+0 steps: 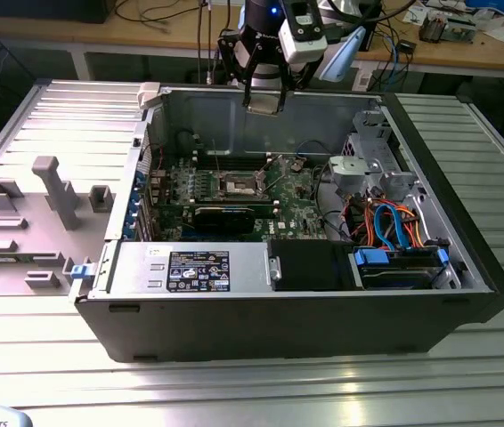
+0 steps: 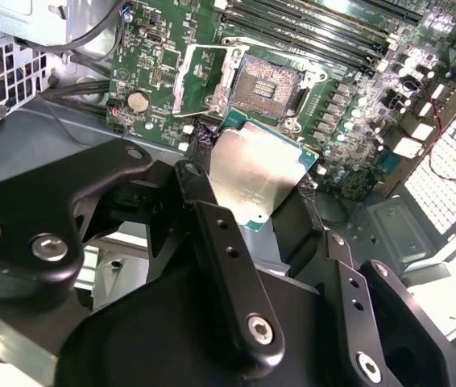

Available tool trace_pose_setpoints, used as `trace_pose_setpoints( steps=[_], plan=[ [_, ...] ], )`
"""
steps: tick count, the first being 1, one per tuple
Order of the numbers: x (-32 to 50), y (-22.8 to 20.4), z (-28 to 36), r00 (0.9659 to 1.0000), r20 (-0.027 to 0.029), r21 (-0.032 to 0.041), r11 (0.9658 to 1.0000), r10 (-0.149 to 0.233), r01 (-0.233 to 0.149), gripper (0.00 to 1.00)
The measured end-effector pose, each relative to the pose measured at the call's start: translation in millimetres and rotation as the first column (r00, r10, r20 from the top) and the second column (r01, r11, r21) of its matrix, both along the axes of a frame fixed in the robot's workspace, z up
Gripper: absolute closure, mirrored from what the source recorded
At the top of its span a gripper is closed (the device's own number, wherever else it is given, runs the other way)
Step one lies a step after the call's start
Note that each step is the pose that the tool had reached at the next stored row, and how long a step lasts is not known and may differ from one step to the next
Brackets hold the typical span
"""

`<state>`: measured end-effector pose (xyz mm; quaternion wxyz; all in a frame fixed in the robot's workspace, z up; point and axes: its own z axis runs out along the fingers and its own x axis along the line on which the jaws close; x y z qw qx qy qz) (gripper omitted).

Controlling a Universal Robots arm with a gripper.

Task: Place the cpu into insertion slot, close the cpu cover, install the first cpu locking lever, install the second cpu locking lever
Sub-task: 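Place the cpu into insertion slot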

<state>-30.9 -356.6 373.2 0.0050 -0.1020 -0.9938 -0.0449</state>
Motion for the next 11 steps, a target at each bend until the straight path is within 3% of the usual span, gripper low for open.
trace_pose_setpoints(
  steps=[11],
  plan=[
    [-2.1,0.0,0.0,0.9978,0.0000,0.0000,0.9978,-0.067,0.067,0.46]
  ],
)
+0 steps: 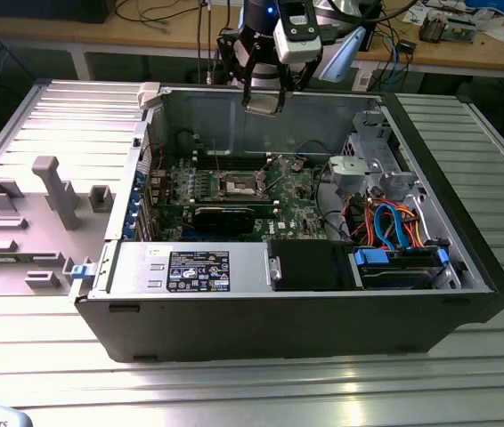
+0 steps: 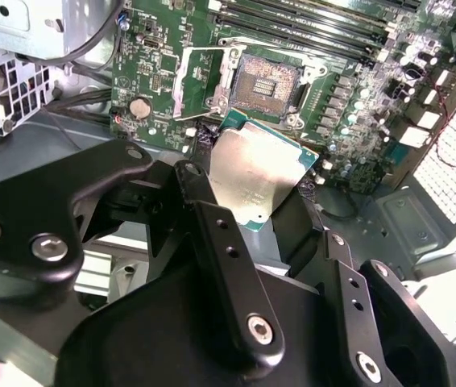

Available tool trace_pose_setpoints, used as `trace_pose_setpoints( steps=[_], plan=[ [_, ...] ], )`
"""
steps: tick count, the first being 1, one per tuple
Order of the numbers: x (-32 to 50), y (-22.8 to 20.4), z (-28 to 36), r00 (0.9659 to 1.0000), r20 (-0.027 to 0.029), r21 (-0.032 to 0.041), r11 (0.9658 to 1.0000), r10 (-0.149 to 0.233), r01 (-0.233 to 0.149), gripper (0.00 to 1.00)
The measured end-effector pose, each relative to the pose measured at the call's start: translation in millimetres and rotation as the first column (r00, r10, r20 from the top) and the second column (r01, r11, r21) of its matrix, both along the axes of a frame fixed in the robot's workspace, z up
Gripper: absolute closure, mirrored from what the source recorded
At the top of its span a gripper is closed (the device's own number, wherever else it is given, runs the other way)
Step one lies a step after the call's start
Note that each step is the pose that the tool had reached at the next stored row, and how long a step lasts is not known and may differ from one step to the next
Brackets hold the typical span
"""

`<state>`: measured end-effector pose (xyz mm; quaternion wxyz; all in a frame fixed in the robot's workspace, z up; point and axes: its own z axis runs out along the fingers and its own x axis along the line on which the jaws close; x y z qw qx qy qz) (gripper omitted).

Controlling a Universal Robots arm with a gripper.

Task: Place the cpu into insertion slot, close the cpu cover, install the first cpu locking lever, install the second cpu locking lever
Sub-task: 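Place the cpu into insertion slot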

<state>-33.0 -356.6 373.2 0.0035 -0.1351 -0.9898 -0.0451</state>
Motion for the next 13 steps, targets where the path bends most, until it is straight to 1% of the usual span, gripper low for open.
trace_pose_setpoints(
  steps=[5,13],
  plan=[
    [-0.4,0.0,0.0,1.0000,0.0000,0.0000,1.0000,-0.008,0.008,0.46],
    [-2.2,0.0,0.0,0.9994,0.0000,0.0000,0.9994,-0.034,0.034,0.46]
  ],
)
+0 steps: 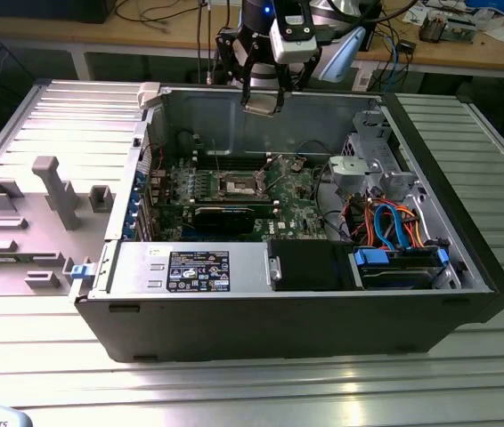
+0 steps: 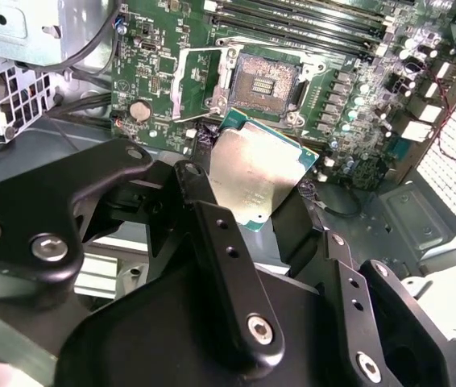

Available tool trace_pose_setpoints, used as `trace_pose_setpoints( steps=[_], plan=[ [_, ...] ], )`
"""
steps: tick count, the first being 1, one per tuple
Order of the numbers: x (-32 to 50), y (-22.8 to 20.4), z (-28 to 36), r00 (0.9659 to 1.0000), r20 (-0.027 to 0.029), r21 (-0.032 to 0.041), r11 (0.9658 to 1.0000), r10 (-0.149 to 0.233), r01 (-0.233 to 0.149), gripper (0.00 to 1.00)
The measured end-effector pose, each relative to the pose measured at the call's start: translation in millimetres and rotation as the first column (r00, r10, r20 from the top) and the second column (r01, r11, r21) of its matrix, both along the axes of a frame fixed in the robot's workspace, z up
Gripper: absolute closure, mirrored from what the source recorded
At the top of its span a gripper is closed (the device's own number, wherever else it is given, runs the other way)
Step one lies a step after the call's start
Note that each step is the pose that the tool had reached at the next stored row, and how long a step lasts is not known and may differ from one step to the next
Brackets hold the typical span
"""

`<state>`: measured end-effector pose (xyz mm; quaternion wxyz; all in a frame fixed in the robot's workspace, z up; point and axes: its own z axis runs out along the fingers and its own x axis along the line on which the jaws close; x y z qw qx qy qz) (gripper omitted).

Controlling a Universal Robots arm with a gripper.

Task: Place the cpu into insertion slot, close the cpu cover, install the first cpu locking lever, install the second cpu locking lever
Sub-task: 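Place the cpu into insertion slot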

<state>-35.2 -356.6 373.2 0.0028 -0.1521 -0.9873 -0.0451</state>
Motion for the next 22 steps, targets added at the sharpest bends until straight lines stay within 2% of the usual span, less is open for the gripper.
trace_pose_setpoints(
  steps=[13,22],
  plan=[
    [-0.1,0.0,0.0,1.0000,0.0000,0.0000,1.0000,-0.007,0.007,0.46],
    [-0.2,0.0,0.0,0.9989,0.0000,0.0000,0.9989,-0.047,0.047,0.46]
  ],
)
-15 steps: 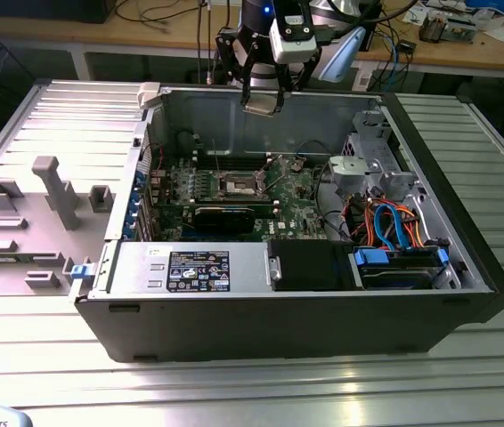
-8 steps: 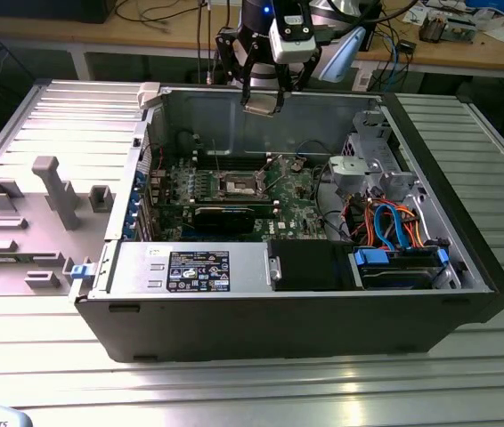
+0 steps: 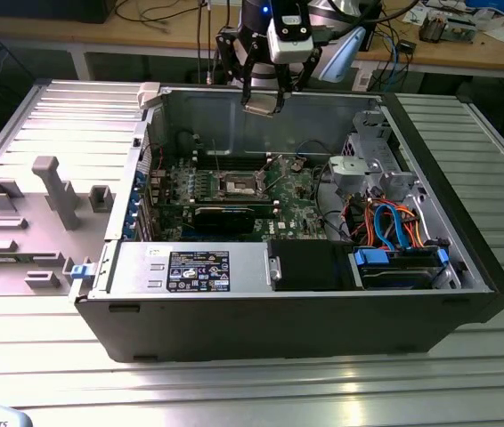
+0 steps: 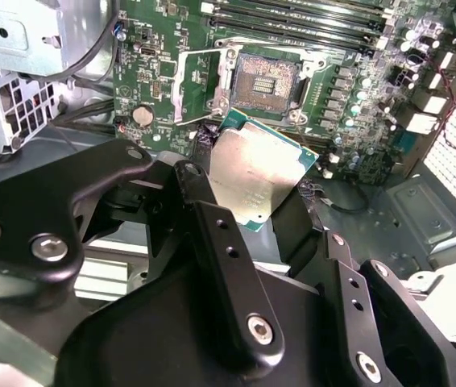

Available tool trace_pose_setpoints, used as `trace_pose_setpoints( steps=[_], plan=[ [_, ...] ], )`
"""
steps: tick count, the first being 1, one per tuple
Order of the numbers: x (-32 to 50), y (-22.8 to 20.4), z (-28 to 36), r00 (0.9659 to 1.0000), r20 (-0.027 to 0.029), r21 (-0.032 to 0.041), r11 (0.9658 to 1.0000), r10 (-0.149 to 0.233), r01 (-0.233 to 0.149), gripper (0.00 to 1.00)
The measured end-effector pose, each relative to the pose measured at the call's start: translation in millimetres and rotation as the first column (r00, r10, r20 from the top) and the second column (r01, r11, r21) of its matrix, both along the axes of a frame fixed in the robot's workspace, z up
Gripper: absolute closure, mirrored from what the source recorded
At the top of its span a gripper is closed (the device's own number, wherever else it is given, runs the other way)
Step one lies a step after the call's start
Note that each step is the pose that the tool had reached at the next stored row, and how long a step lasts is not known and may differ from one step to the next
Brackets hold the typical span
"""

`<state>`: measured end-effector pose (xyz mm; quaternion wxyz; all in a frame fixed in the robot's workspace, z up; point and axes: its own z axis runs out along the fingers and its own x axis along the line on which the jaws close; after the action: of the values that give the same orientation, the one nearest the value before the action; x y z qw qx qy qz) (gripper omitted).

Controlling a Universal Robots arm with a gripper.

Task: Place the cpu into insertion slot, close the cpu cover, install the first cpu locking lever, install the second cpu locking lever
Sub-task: 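Place the cpu into insertion slot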

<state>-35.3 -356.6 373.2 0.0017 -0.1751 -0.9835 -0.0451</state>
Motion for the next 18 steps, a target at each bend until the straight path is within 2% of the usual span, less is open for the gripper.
trace_pose_setpoints(
  steps=[9,12,18],
  plan=[
    [-0.7,0.0,0.0,0.9985,0.0001,0.0000,0.9985,-0.055,0.055,0.46],
    [-0.8,0.0,0.0,0.9958,0.0001,0.0001,0.9958,-0.091,0.091,0.46],
    [-1.0,0.0,0.0,0.9911,0.0000,0.0000,0.9911,-0.133,0.133,0.46]
  ],
)
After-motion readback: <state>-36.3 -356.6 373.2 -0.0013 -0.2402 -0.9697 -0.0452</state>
